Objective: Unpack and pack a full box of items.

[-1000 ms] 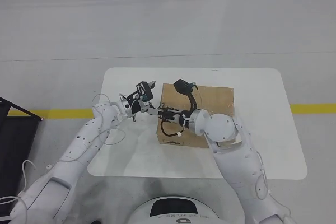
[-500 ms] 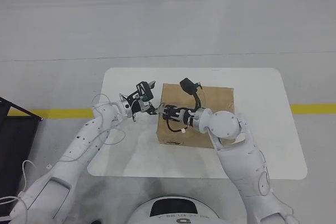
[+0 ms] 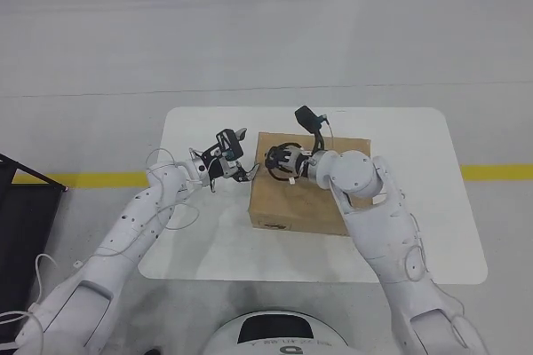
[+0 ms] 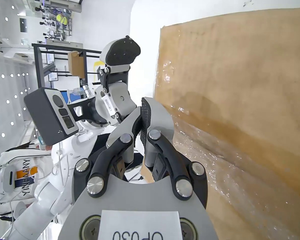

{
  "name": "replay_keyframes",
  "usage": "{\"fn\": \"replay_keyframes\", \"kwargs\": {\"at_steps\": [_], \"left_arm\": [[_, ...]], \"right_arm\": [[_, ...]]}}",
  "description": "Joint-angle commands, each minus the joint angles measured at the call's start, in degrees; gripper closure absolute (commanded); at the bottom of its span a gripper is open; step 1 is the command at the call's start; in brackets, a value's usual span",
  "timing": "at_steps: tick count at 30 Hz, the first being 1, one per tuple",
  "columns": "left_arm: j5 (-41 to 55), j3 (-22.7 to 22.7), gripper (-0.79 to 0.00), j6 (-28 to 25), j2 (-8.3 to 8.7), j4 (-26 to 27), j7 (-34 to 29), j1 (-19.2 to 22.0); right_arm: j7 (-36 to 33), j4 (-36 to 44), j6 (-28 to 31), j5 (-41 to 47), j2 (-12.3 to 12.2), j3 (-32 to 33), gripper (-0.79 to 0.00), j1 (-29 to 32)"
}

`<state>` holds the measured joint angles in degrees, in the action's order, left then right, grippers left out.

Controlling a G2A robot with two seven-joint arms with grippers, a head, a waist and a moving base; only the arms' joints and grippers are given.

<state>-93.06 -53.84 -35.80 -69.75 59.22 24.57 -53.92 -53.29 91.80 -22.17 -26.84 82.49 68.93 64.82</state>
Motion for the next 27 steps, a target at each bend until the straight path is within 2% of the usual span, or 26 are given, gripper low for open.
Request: {"fn": "replay_keyframes", "kwargs": {"at_steps": [1, 10, 15, 19, 27], "left_arm": [[0.0, 0.0, -0.785, 0.0, 0.00, 0.0, 0.0, 0.0], [0.0, 0.0, -0.785, 0.0, 0.00, 0.0, 0.0, 0.0], [0.0, 0.0, -0.785, 0.0, 0.00, 0.0, 0.0, 0.0], [0.0, 0.0, -0.785, 0.0, 0.00, 0.0, 0.0, 0.0], [0.0, 0.0, -0.785, 0.0, 0.00, 0.0, 0.0, 0.0]], "right_arm": [[-0.8, 0.9, -0.9, -0.4, -0.2, 0.1, 0.000, 0.3], [-3.7, 5.4, -5.4, -2.5, -1.1, -0.6, 0.000, 2.7], [-3.2, 3.2, -6.3, -0.6, -1.5, 1.4, 0.000, 2.5], [-5.3, 2.2, -6.7, -1.4, -2.1, 2.4, 0.000, 2.7], [-7.9, 6.5, -7.7, -3.2, -3.8, 6.9, 0.000, 5.9]]}}
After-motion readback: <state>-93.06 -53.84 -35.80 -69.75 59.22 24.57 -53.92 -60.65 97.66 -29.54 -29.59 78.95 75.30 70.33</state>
